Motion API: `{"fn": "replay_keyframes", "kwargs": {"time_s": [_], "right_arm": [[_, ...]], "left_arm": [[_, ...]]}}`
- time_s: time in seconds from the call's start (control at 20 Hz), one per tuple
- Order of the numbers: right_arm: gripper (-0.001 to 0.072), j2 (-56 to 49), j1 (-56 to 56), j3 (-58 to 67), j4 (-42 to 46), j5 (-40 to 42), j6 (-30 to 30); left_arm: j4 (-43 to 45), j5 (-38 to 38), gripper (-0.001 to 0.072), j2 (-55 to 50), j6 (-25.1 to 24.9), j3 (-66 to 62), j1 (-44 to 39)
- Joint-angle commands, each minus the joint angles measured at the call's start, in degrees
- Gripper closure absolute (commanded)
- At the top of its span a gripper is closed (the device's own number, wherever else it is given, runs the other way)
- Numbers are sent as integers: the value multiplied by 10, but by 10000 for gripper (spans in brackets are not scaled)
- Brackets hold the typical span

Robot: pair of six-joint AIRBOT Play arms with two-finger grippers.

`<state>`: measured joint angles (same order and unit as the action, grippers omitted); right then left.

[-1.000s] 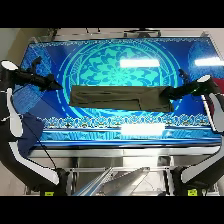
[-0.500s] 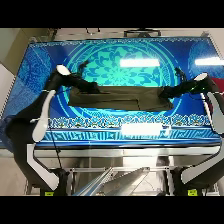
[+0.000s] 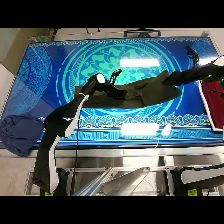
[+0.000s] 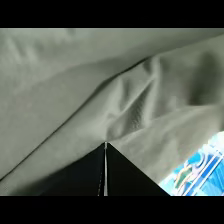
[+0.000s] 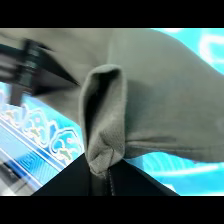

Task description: Fold the shirts.

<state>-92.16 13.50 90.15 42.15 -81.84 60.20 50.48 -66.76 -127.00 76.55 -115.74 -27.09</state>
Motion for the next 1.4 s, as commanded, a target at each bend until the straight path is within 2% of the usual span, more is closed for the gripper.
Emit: {"fn": "replay_keyframes", "kwargs": {"time_s": [0.0, 0.2, 0.35, 0.5, 0.55, 0.65, 0.7, 0.75, 0.8, 0.85, 0.95, 1.1, 1.2, 1.25, 1.35], "right_arm": [[676, 15, -3, 17, -23, -11, 18], [676, 14, -58, 17, -65, 41, 29], [675, -5, -165, 17, -146, 147, 28], [670, -62, -319, 17, -239, 339, 24], [671, -87, -371, 17, -274, 410, 2], [669, -150, -478, 17, -383, 582, -83], [577, -184, -527, 21, -459, 653, -147], [341, -214, -563, 32, -520, 686, -212], [287, -243, -587, 50, -561, 678, -279], [282, -260, -598, 64, -570, 652, -320], [78, -260, -590, 70, -560, 604, -328], [70, -236, -532, 70, -552, 484, -320], [74, -213, -482, 70, -506, 417, -269], [75, -200, -453, 70, -445, 401, -209], [75, -173, -394, 70, -272, 360, -50]], "left_arm": [[-70, -24, 692, 2, 10, -24, 10], [-236, -104, 692, 111, -60, -16, 99], [-305, -151, 692, 198, -76, -16, 187], [-308, -192, 691, 261, -89, -15, 260], [-308, -205, 691, 272, -98, -15, 276], [-308, -232, 691, 282, -110, -15, 297], [-312, -249, 692, 282, -112, -15, 304], [-310, -266, 692, 281, -113, -14, 309], [-317, -275, 691, 284, -119, 0, 315], [-333, -276, 691, 288, -127, 20, 321], [-364, -277, 691, 299, -148, 69, 337], [-407, -276, 692, 312, -172, 132, 365], [-415, -276, 692, 322, -184, 159, 386], [-416, -278, 692, 325, -186, 165, 396], [-418, -278, 692, 330, -186, 166, 410]]}}
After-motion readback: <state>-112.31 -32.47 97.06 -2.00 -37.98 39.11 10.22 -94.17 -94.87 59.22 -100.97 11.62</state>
